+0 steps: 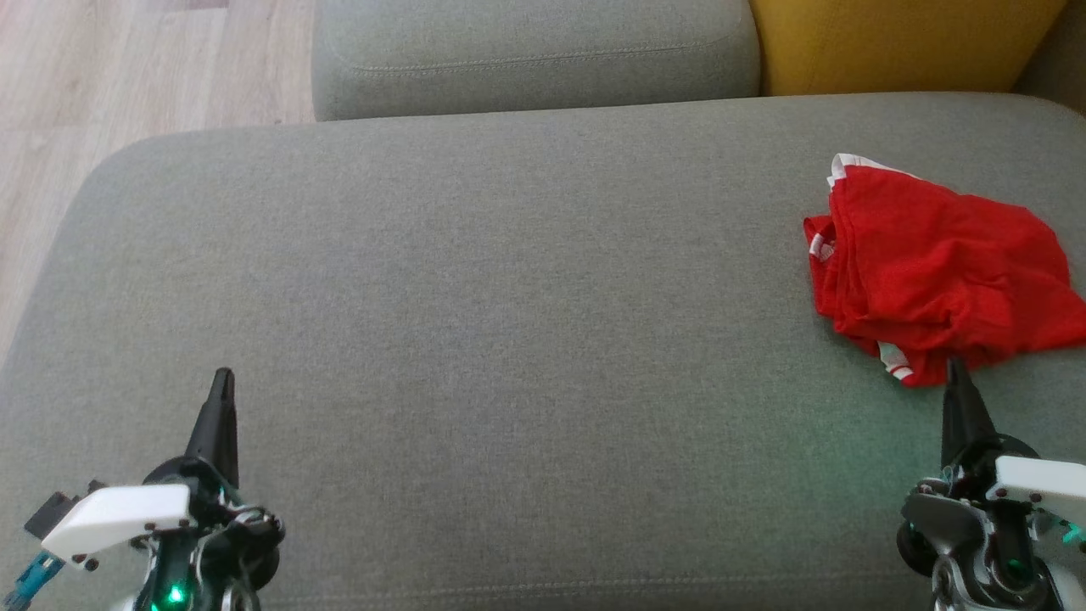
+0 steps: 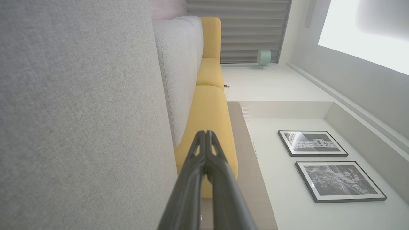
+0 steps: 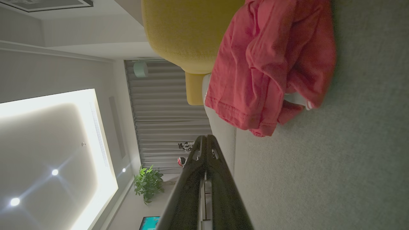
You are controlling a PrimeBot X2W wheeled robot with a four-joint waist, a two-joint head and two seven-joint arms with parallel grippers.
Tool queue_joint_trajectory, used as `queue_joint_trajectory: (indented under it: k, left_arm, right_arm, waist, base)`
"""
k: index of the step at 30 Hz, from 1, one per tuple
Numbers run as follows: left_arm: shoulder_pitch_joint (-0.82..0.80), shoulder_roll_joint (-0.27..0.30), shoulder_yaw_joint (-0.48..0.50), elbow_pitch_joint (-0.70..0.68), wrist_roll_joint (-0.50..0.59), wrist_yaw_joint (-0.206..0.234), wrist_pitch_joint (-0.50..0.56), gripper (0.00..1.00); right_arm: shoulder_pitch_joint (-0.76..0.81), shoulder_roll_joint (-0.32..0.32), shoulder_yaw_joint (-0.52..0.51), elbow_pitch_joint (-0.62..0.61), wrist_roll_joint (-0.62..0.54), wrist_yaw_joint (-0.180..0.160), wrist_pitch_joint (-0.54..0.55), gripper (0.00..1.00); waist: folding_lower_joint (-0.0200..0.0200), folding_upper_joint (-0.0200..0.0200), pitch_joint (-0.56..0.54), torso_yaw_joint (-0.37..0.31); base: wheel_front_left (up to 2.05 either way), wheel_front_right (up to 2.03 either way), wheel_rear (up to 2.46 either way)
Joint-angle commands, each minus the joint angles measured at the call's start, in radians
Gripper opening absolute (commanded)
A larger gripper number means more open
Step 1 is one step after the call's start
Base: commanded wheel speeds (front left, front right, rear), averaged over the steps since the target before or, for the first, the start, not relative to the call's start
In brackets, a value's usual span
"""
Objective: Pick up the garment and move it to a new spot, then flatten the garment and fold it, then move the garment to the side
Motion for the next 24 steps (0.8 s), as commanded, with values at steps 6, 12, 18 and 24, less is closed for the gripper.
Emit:
queue_joint_trajectory:
  k: [6,12,18,24]
  left_arm:
    - [-0.053,0.006,0.038,-0.029,0.000,-0.007,0.005,0.00]
    - [-0.054,0.004,0.040,-0.029,0.002,-0.007,0.006,0.00]
    - [-0.054,0.004,0.041,-0.029,0.003,-0.007,0.007,0.00]
    - [-0.054,0.003,0.042,-0.029,0.004,-0.007,0.008,0.00]
  right_arm:
    - [-0.049,-0.011,0.019,-0.031,0.005,-0.001,0.008,0.00]
    - [-0.049,-0.011,0.018,-0.031,0.004,-0.001,0.009,0.00]
    - [-0.050,-0.010,0.017,-0.031,0.003,-0.001,0.009,0.00]
    - [-0.050,-0.010,0.017,-0.031,0.003,-0.001,0.010,0.00]
  waist:
    - [0.0000,0.0000,0.000,0.000]
    - [0.0000,0.0000,0.000,0.000]
    - [0.0000,0.0000,0.000,0.000]
    - [0.0000,0.0000,0.000,0.000]
  base:
    - [0.00,0.00,0.00]
    - [0.00,0.00,0.00]
    - [0.00,0.00,0.00]
    - [0.00,0.00,0.00]
